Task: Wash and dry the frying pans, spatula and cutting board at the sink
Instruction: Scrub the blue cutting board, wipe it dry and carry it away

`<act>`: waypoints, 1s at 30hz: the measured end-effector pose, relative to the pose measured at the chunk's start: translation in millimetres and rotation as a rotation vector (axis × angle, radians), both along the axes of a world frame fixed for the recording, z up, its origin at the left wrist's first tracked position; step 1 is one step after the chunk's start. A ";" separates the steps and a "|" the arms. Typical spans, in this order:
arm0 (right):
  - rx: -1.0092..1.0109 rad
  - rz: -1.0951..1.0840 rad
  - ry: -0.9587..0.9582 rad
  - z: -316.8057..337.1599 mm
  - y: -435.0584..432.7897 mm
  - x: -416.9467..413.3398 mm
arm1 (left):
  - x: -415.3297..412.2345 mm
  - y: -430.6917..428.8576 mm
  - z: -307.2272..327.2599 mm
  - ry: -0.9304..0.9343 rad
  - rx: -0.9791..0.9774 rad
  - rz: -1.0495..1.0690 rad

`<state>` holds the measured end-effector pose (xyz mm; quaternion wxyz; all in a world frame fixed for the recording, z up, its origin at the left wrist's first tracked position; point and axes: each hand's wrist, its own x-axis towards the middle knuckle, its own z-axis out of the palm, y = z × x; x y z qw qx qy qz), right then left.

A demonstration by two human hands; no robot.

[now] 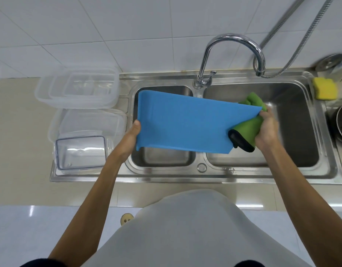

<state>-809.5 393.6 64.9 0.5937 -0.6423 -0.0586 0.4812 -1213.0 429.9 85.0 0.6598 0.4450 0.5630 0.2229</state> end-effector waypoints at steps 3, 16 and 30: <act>0.116 -0.114 0.204 8.4 -2.3 -1.3 | 9.2 5.0 -2.2 -0.296 -0.141 0.209; 0.179 -0.129 0.352 -15.8 -12.4 -2.2 | -3.6 18.1 -13.2 -0.481 -0.353 0.617; -0.340 0.341 -0.446 -64.5 -35.4 19.2 | 5.5 5.6 -31.5 -0.021 -0.332 0.377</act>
